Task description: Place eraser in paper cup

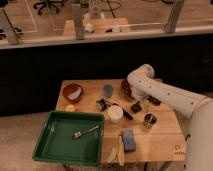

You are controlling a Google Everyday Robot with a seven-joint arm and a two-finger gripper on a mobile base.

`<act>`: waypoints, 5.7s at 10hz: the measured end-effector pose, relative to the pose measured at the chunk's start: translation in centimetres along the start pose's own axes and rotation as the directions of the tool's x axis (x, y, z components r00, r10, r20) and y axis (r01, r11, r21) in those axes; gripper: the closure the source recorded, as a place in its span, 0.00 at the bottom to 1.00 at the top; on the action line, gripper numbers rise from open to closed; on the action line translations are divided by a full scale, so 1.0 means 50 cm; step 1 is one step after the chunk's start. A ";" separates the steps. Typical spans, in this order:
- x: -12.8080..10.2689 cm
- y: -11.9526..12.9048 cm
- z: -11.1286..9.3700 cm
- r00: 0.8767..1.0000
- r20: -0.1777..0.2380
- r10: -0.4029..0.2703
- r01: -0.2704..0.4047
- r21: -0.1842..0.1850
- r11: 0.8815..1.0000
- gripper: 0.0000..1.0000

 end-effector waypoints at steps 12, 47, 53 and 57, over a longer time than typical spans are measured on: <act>0.005 -0.013 0.085 0.998 -0.008 -0.059 0.059 -0.009 0.998 0.94; -0.003 0.016 -0.223 0.394 0.913 -0.107 -0.455 0.294 0.841 1.00; -0.125 0.058 -0.294 -0.090 0.983 -0.157 -0.491 0.093 0.866 1.00; -0.192 0.083 -0.337 -0.028 0.988 -0.149 -0.452 0.121 0.884 1.00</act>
